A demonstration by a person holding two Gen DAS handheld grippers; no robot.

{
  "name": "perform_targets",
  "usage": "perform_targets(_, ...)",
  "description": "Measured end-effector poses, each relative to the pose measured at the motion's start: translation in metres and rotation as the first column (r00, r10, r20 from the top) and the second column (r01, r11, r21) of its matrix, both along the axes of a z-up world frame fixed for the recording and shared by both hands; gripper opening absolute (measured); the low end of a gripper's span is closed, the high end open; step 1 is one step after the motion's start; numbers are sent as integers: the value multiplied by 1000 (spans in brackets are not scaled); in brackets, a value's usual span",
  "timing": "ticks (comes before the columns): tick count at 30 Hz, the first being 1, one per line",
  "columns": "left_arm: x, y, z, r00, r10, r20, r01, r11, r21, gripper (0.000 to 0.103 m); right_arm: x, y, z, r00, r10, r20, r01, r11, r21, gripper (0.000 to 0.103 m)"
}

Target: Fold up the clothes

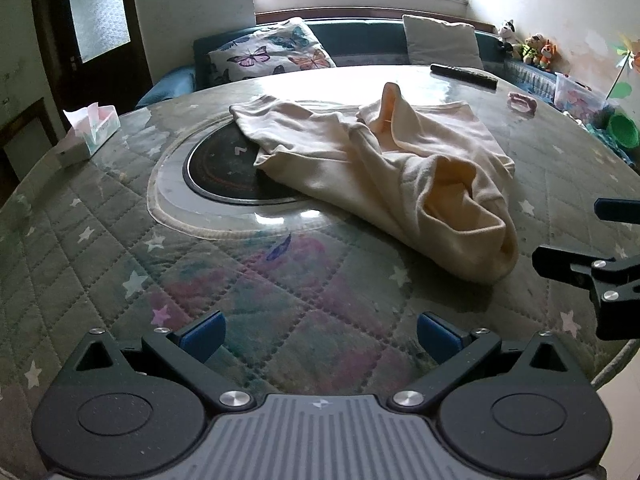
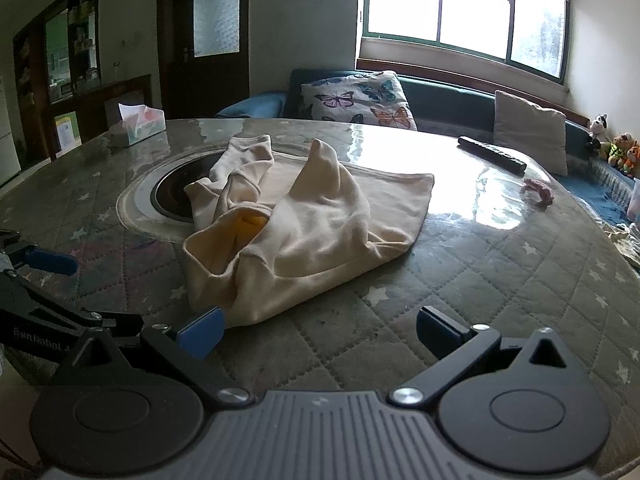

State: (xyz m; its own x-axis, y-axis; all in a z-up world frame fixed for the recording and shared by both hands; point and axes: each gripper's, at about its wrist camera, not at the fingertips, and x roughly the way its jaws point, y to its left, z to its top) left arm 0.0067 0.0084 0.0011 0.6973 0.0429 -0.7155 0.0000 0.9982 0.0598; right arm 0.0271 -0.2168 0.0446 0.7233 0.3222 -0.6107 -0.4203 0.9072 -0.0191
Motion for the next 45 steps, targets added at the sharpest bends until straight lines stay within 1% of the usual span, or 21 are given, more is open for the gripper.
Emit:
perform_targets(12,10,11,12,1000,13,22,-13,1000,-4,103,17,5,6,1000,12,1,-12,1000,3,103)
perform_targets(17,22,13,19,999,11,40,-11,1000,7,103,28,10,9,1000,22,4,-22,1000,-1,102)
perform_targets(21,30,12,25,999,3,51,-3,1000,7,103,38,12,12,1000,28,4,-28,1000,8,98)
perform_targets(26,49,11,33,998,0,65,0,1000,4,102,53,15,16,1000,29,6,-29,1000,9,97)
perform_targets(29,62,13,40,997,-2,80,2,1000,2,101,67,17,20,1000,26,9,-26,1000,9,94)
perform_targets(34,86,16,47,996,-1,90,2,1000,-18,94,108,21,28,1000,-6,-6,6,1000,28,86)
perform_targets(39,109,20,52,996,2,86,2,999,-44,85,152,33,33,1000,-13,-26,15,998,64,78)
perform_targets(43,130,23,52,997,-2,75,7,998,-59,85,176,49,30,1000,10,-24,-9,999,46,72)
perform_targets(45,141,22,51,998,-12,67,16,998,-62,84,190,57,26,999,32,-38,-30,999,44,66)
